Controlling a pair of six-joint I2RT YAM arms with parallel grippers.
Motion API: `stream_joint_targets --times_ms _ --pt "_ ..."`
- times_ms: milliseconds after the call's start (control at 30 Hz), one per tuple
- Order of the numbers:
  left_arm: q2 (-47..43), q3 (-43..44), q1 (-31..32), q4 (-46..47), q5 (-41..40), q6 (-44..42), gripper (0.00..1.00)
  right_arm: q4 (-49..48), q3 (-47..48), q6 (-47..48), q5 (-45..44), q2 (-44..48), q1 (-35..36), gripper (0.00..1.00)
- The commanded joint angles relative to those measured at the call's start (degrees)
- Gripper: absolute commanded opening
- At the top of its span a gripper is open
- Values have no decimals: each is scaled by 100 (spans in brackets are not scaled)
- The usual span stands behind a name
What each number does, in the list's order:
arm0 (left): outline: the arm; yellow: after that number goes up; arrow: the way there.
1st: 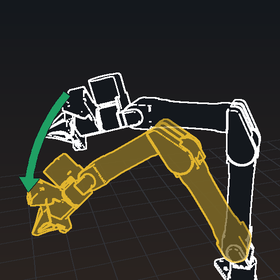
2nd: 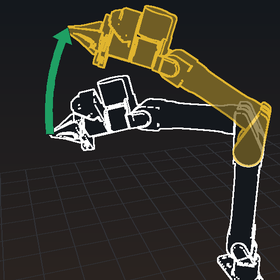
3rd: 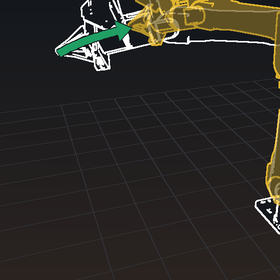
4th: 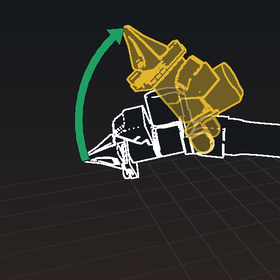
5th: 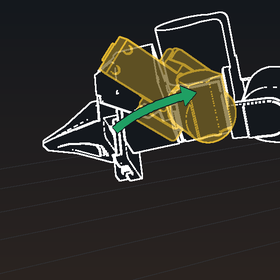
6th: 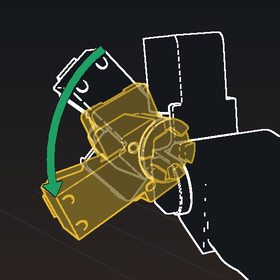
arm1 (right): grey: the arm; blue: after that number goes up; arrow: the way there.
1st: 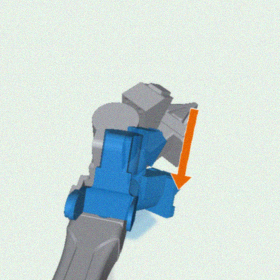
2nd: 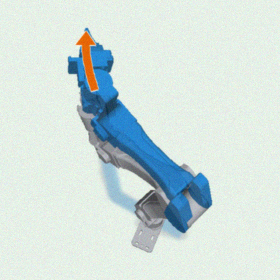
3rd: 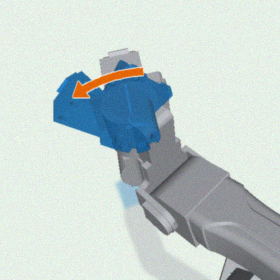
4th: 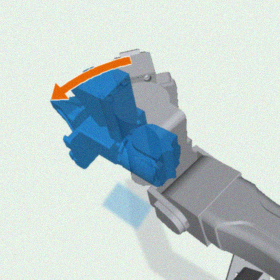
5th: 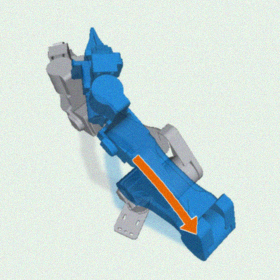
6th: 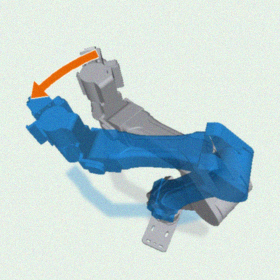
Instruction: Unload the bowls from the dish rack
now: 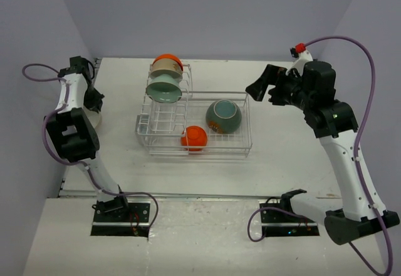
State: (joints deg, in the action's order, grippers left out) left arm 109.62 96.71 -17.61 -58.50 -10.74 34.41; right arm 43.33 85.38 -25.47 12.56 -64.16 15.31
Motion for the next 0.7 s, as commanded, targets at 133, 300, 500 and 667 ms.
stream_joint_targets --times_ms 133,300,500,667 --pt "445 533 -24 -144 -472 -312 0 422 593 78 19 -237 104 99" --pt "709 507 -6 -162 -587 -347 0 448 725 122 194 -263 139 99" --pt "885 437 11 -48 -657 -392 0 431 796 139 54 -255 183 99" --pt "929 393 38 40 -640 -392 0 448 831 157 150 -290 209 99"
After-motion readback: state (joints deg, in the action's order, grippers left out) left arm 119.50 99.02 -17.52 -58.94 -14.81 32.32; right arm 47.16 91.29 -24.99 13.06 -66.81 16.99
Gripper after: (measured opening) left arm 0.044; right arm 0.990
